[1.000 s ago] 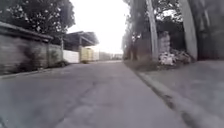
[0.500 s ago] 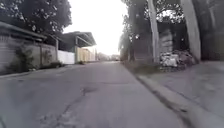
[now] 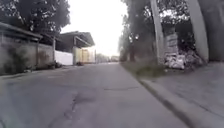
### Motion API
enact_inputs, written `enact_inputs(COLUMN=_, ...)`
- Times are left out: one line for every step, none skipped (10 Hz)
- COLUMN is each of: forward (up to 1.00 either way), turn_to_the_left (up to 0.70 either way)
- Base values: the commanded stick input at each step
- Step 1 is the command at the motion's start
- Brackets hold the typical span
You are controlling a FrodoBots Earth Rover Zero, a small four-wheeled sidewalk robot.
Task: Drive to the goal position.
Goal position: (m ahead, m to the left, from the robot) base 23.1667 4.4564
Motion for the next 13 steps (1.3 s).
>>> enact_inputs(forward=1.0, turn_to_the_left=0.0)
enact_inputs(forward=1.0, turn_to_the_left=-0.4)
enact_inputs(forward=1.0, turn_to_the_left=-0.4)
enact_inputs(forward=1.0, turn_to_the_left=-0.34)
enact_inputs(forward=1.0, turn_to_the_left=-0.05)
enact_inputs(forward=1.0, turn_to_the_left=0.0)
enact_inputs(forward=1.0, turn_to_the_left=0.0)
enact_inputs(forward=1.0, turn_to_the_left=0.0)
enact_inputs(forward=1.0, turn_to_the_left=0.0)
enact_inputs(forward=1.0, turn_to_the_left=0.0)
enact_inputs(forward=1.0, turn_to_the_left=0.0)
enact_inputs(forward=1.0, turn_to_the_left=0.0)
enact_inputs(forward=1.0, turn_to_the_left=0.0)
